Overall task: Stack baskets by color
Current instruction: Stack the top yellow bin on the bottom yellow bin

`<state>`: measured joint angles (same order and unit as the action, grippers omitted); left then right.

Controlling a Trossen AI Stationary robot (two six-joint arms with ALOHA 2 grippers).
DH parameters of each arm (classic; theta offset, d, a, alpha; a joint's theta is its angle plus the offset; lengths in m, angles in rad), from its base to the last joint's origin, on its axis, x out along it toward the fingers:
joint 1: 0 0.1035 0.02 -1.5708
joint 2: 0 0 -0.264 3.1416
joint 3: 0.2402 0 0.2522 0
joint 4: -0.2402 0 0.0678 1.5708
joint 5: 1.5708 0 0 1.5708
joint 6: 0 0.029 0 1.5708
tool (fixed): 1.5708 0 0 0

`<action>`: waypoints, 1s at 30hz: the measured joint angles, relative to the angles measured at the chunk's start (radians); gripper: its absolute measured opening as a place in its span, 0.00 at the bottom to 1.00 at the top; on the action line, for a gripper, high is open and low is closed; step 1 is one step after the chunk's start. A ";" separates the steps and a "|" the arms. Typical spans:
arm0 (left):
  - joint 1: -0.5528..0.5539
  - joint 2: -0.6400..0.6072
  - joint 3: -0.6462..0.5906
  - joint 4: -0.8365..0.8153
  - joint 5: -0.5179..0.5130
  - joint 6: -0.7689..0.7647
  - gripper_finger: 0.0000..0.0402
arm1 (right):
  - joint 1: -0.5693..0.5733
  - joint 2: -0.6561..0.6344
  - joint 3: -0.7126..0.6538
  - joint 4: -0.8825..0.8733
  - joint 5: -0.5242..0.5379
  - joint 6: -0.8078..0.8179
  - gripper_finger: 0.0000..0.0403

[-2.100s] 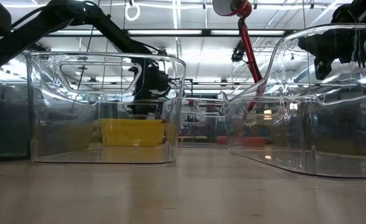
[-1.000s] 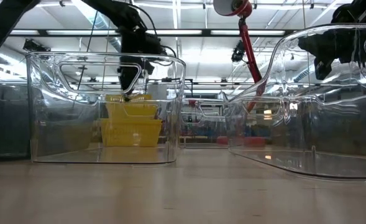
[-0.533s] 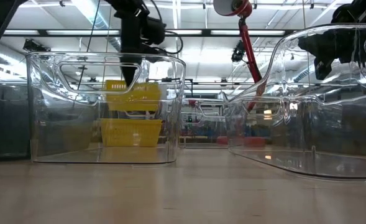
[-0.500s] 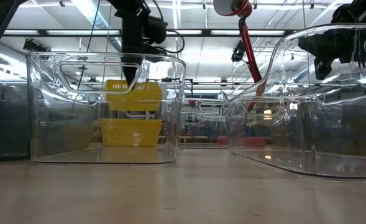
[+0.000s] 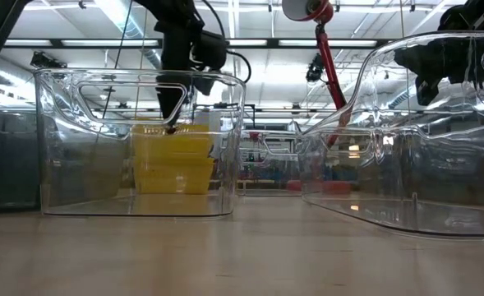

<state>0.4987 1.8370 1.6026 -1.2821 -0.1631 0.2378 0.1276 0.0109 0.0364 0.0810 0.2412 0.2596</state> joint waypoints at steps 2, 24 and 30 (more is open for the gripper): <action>-0.004 0.000 -0.019 0.007 0.001 -0.015 0.03 | 0.000 0.000 0.000 0.000 0.000 0.000 0.06; 0.039 0.000 -0.056 0.081 -0.004 0.003 0.48 | 0.000 0.000 0.000 0.000 0.000 0.000 0.06; 0.035 0.012 -0.059 0.102 0.019 0.010 0.33 | 0.000 0.000 0.000 0.000 0.000 0.000 0.06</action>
<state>0.5339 1.8492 1.5439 -1.1804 -0.1444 0.2480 0.1276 0.0112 0.0364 0.0807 0.2413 0.2596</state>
